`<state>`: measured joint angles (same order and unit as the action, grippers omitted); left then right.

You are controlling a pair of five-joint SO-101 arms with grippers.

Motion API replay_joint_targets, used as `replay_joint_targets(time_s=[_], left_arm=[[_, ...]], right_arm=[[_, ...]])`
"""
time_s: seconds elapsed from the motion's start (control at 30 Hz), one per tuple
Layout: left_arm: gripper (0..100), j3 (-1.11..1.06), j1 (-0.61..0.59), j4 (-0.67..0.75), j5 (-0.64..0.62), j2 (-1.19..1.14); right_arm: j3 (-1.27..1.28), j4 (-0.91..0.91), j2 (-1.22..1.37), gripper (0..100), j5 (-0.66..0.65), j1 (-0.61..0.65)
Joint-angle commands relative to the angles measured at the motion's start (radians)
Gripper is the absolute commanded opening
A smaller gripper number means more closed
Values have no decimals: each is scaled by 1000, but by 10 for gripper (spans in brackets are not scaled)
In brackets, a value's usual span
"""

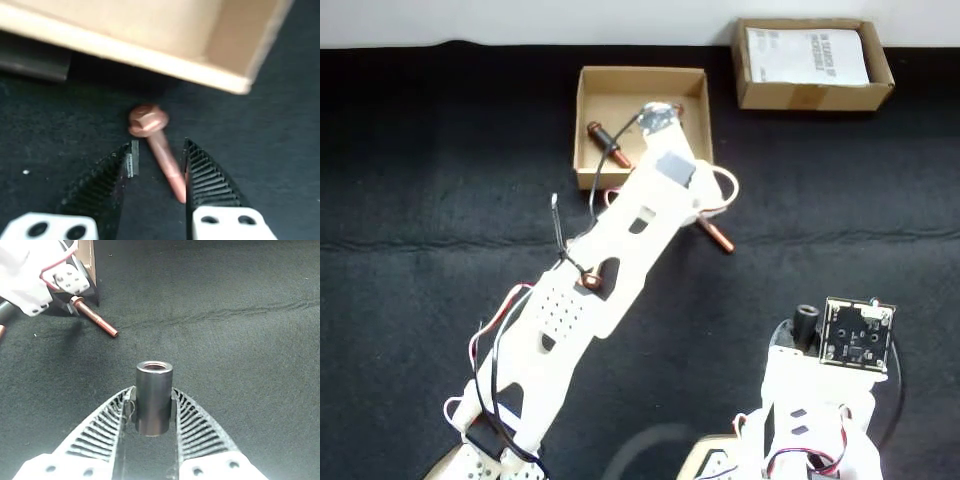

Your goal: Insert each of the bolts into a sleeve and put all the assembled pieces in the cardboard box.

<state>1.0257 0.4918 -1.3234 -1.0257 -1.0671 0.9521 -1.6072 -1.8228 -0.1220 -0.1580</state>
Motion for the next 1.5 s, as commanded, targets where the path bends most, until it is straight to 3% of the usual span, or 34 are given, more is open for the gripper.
replay_joint_targets(time_s=[0.0,0.23,0.37,0.57,0.73,0.93,1.03,1.3,1.47], left_arm=[[157,35,-30,3,-8,-16],[153,39,-65,3,-11,-87],[0,74,-65,3,-2,-96],[9,134,-74,-14,74,-85],[9,312,-81,-153,195,-85],[9,553,-84,-336,408,-94],[9,642,-93,-402,445,-88],[9,638,-117,-430,451,7],[9,636,-120,-430,493,97]], right_arm=[[-5,21,-4,7,3,-5],[-4,21,-4,7,3,-5],[-2,21,-4,7,3,-5],[4,31,5,7,0,16],[87,194,-1,7,-100,113],[228,483,4,7,-158,128],[283,565,4,7,-157,128],[450,710,-4,7,-146,205],[533,835,-1,7,-2,294]])
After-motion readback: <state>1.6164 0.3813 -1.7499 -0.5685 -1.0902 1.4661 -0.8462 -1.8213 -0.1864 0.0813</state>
